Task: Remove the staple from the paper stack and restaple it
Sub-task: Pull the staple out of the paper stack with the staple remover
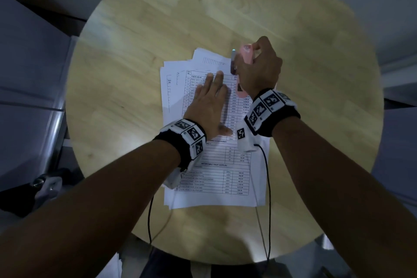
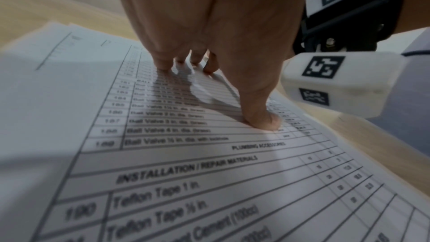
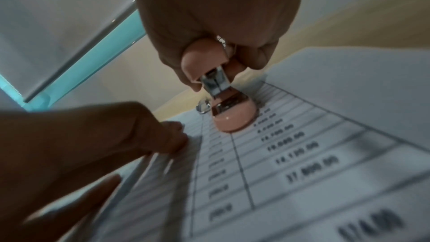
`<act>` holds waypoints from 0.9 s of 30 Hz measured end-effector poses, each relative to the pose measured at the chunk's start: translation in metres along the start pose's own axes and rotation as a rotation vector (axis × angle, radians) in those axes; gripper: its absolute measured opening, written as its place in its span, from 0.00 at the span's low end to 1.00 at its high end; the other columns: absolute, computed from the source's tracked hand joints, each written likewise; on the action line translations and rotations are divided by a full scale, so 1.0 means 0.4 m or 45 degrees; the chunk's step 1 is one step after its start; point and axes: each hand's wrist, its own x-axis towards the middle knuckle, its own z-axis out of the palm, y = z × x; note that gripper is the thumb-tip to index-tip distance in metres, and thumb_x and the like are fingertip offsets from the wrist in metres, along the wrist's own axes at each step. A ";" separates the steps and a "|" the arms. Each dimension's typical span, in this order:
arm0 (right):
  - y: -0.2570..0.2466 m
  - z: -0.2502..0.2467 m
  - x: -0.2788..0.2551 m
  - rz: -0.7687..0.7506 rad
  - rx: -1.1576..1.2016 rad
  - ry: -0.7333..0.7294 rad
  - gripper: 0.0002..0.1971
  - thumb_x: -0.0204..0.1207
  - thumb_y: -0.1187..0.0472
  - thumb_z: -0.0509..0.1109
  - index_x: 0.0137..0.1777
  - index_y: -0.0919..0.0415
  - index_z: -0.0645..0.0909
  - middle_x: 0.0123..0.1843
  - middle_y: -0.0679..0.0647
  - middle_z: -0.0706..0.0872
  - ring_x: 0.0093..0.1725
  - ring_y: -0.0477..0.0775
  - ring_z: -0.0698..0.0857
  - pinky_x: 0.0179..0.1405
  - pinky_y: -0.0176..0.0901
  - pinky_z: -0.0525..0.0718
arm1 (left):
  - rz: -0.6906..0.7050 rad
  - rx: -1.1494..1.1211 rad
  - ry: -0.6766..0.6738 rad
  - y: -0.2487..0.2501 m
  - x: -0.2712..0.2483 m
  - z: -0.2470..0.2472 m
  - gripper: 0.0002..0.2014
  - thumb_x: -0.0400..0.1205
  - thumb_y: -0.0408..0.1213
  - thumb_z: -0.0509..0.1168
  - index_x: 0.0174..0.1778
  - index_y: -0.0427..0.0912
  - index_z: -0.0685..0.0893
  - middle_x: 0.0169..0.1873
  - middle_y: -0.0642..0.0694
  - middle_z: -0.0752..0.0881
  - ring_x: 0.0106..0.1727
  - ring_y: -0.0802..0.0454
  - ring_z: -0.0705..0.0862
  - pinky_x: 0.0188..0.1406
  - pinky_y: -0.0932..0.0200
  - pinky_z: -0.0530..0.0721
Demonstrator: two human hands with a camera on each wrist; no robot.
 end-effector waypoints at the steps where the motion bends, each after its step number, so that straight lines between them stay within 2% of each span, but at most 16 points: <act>1: -0.001 -0.004 0.008 0.000 0.000 0.018 0.16 0.73 0.49 0.75 0.50 0.62 0.78 0.32 0.50 0.86 0.33 0.60 0.87 0.30 0.50 0.86 | -0.008 0.017 0.002 0.002 -0.002 -0.001 0.60 0.66 0.59 0.79 0.84 0.35 0.51 0.86 0.40 0.38 0.87 0.39 0.37 0.84 0.39 0.43; 6: 0.008 -0.025 -0.008 -0.116 0.035 -0.017 0.17 0.72 0.47 0.76 0.50 0.59 0.80 0.30 0.47 0.89 0.30 0.55 0.90 0.28 0.53 0.90 | -0.123 0.087 -0.002 0.020 -0.023 0.005 0.57 0.72 0.62 0.73 0.86 0.42 0.45 0.86 0.37 0.39 0.87 0.39 0.39 0.85 0.40 0.43; 9: 0.022 -0.028 -0.051 -0.193 -0.002 -0.102 0.18 0.72 0.44 0.79 0.51 0.55 0.81 0.27 0.46 0.88 0.26 0.50 0.89 0.25 0.49 0.88 | -0.144 0.048 0.019 0.023 -0.029 0.009 0.59 0.71 0.61 0.74 0.86 0.38 0.44 0.86 0.37 0.40 0.87 0.39 0.39 0.86 0.40 0.46; 11: 0.031 -0.023 -0.079 -0.237 -0.063 -0.171 0.18 0.72 0.43 0.79 0.52 0.54 0.81 0.29 0.48 0.89 0.28 0.52 0.89 0.27 0.50 0.88 | -0.135 0.015 -0.004 0.013 -0.036 0.012 0.61 0.71 0.61 0.74 0.85 0.35 0.40 0.86 0.38 0.38 0.87 0.41 0.36 0.86 0.42 0.46; 14: 0.045 -0.017 -0.103 -0.234 -0.117 -0.220 0.18 0.71 0.45 0.79 0.51 0.55 0.81 0.32 0.49 0.88 0.32 0.58 0.89 0.32 0.51 0.88 | -0.091 -0.011 -0.052 -0.003 -0.046 0.012 0.63 0.71 0.59 0.75 0.85 0.36 0.36 0.85 0.40 0.33 0.86 0.44 0.32 0.86 0.43 0.42; 17: 0.043 -0.013 -0.106 -0.210 -0.111 -0.222 0.17 0.71 0.46 0.79 0.50 0.55 0.80 0.31 0.46 0.84 0.33 0.58 0.88 0.31 0.49 0.86 | -0.121 0.030 -0.039 -0.009 -0.051 0.010 0.63 0.69 0.59 0.77 0.86 0.41 0.38 0.85 0.41 0.31 0.85 0.42 0.31 0.85 0.39 0.40; 19: 0.039 -0.007 -0.100 -0.200 -0.101 -0.217 0.18 0.72 0.45 0.79 0.51 0.54 0.80 0.31 0.47 0.86 0.32 0.57 0.88 0.30 0.50 0.87 | -0.173 0.038 -0.020 -0.010 -0.051 0.009 0.64 0.67 0.60 0.78 0.86 0.45 0.40 0.84 0.41 0.29 0.85 0.41 0.30 0.83 0.36 0.38; 22: 0.037 0.000 -0.093 -0.214 -0.094 -0.211 0.19 0.72 0.44 0.79 0.51 0.55 0.79 0.31 0.48 0.88 0.30 0.55 0.88 0.28 0.51 0.87 | -0.200 -0.002 -0.022 -0.011 -0.051 0.007 0.65 0.65 0.60 0.79 0.86 0.42 0.42 0.85 0.41 0.31 0.85 0.42 0.31 0.84 0.35 0.40; 27: 0.035 0.010 -0.094 -0.221 -0.130 -0.188 0.20 0.72 0.42 0.78 0.51 0.57 0.80 0.31 0.50 0.86 0.31 0.59 0.86 0.29 0.48 0.84 | -0.199 0.092 -0.073 -0.007 -0.049 0.002 0.65 0.66 0.62 0.77 0.85 0.40 0.40 0.84 0.41 0.30 0.85 0.40 0.31 0.84 0.35 0.41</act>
